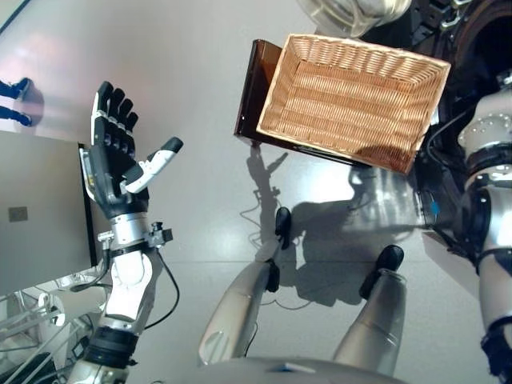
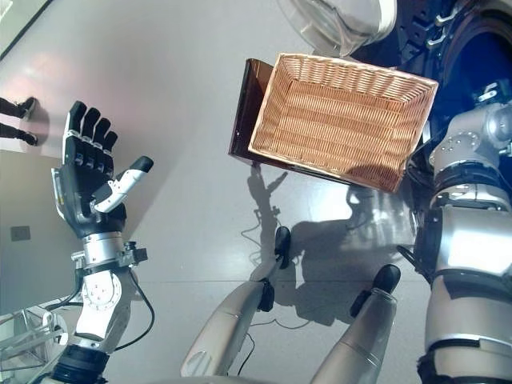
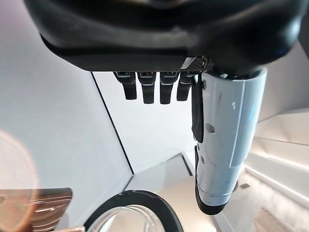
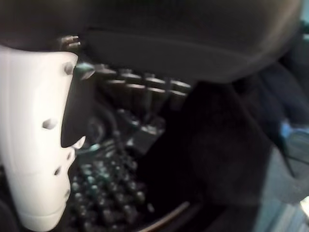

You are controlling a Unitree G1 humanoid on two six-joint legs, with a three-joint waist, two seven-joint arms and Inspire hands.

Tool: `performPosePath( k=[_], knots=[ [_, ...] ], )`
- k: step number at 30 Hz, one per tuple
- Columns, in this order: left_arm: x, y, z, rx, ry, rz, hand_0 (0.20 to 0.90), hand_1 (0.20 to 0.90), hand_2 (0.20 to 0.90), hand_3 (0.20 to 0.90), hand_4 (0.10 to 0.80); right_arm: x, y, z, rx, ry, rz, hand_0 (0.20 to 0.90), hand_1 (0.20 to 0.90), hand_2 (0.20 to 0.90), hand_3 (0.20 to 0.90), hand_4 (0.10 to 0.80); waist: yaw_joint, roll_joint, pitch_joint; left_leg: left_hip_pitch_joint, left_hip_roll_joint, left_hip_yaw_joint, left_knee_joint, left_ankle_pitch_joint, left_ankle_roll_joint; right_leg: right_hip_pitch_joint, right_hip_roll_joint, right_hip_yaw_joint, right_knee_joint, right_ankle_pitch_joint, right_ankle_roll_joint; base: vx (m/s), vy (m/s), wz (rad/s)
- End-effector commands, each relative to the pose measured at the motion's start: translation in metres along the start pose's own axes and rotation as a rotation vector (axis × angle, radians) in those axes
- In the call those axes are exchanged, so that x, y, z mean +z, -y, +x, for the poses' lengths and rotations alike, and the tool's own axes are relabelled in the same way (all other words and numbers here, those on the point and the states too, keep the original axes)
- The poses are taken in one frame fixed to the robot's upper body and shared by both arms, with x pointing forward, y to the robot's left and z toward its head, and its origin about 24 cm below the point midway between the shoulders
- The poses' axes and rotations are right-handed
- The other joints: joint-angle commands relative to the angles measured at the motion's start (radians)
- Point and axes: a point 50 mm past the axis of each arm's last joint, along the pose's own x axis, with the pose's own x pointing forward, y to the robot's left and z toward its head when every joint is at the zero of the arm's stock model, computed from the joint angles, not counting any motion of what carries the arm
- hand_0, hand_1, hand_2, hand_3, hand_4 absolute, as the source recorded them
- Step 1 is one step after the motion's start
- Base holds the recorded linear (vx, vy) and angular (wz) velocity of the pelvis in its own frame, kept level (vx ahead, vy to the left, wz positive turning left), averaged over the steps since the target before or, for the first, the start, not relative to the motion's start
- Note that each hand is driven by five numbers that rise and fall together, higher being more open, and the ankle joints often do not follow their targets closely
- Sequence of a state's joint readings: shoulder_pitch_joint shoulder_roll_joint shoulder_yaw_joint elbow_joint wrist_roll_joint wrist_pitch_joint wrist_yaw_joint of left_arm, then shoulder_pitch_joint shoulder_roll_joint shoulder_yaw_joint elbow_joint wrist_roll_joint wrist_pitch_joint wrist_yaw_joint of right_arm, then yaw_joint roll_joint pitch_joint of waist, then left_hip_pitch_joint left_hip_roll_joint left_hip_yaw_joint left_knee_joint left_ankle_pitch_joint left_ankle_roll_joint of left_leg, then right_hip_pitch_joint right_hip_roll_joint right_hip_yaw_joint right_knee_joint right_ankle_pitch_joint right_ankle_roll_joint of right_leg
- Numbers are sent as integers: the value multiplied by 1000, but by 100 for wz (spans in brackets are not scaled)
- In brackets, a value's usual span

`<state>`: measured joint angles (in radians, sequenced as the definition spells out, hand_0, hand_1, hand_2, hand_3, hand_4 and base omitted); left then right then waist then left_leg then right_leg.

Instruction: Pick up the clothes and place them into the washing machine

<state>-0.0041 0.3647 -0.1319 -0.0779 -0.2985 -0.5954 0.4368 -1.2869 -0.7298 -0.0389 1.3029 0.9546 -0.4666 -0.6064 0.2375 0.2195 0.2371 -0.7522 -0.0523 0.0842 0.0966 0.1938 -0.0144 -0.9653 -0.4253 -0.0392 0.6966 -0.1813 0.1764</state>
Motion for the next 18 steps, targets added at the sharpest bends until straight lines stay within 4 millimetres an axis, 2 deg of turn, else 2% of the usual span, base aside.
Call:
performPosePath(
  k=[1, 4, 5, 6, 9, 11, 12, 15, 16, 17, 18],
  knots=[
    [31, 1, 12, 60, 204, -121, 900, 900, 900, 900, 800, 55, -30, -5, 203, 252, 155, 900, 900, 900, 900, 800, 5, 73, -55, 0, 37, -39, 39, -102, -108, 42, 44, -15, -114, 57, -43, -106, 35, -1],
    [30, 3, 12, 51, 200, -123, 900, 900, 900, 900, 800, 40, -25, -7, 191, 194, 192, 900, 900, 900, 900, 800, 10, 79, -56, 3, 34, -38, 43, -105, -105, 49, 41, -14, -114, 58, -42, 24, 12, -4],
    [29, 3, 13, 50, 198, -125, 900, 900, 900, 900, 800, 29, -22, -9, 182, 159, 207, 900, 900, 900, 900, 800, 15, 80, -65, 12, 29, -39, 43, -124, -106, 60, 38, -8, -113, 35, -37, 0, 0, 0],
    [29, 3, 13, 48, 196, -124, 900, 900, 900, 900, 800, 28, -21, -9, 181, 157, 207, 900, 900, 900, 900, 800, 15, 83, -58, 4, 31, -37, 46, -107, -103, 52, 40, -12, -113, 56, -42, -6, 16, -4],
    [28, 5, 13, 36, 196, -124, 900, 900, 900, 900, 800, 10, -16, -14, 185, 98, 217, 900, 900, 900, 900, 800, 21, 89, -59, 8, 28, -36, 49, -107, -101, 61, 36, -14, -114, 56, -42, -33, 10, 0],
    [29, 5, 13, 37, 202, -124, 900, 900, 900, 900, 800, -3, -13, -19, 188, 55, 228, 900, 900, 900, 900, 800, 23, 91, -59, 9, 27, -36, 52, -107, -101, 67, 34, -13, -114, 56, -41, 51, -1, -2],
    [29, 6, 14, 34, 204, -131, 900, 900, 900, 900, 800, -15, -13, -25, 199, 18, 240, 900, 900, 900, 900, 800, 26, 90, -66, 22, 22, -36, 48, -125, -102, 81, 33, -10, -116, 35, -36, 83, -7, -4],
    [28, 7, 14, 32, 201, -133, 900, 900, 900, 900, 800, -28, -11, -32, 216, -24, 258, 900, 900, 900, 900, 800, 26, 90, -66, 27, 20, -35, 49, -127, -100, 85, 33, -9, -118, 37, -36, 7, 6, -1],
    [28, 7, 14, 28, 202, -131, 900, 900, 900, 900, 800, -33, -10, -34, 216, -37, 266, 900, 900, 900, 900, 800, 28, 94, -60, 20, 21, -34, 50, -109, -97, 79, 35, -12, -121, 61, -40, 0, 0, 0],
    [28, 7, 15, 31, 205, -134, 900, 900, 900, 900, 800, -37, -10, -37, 228, -52, 277, 900, 900, 900, 900, 800, 28, 89, -66, 30, 18, -35, 49, -126, -99, 91, 34, -8, -124, 42, -36, -102, 35, -3],
    [28, 7, 15, 32, 208, -136, 900, 900, 900, 900, 800, -43, -9, -41, 229, -71, 293, 900, 900, 900, 900, 800, 30, 93, -59, 21, 20, -33, 51, -108, -95, 86, 35, -13, -126, 63, -40, 94, -8, -3]
  ],
)
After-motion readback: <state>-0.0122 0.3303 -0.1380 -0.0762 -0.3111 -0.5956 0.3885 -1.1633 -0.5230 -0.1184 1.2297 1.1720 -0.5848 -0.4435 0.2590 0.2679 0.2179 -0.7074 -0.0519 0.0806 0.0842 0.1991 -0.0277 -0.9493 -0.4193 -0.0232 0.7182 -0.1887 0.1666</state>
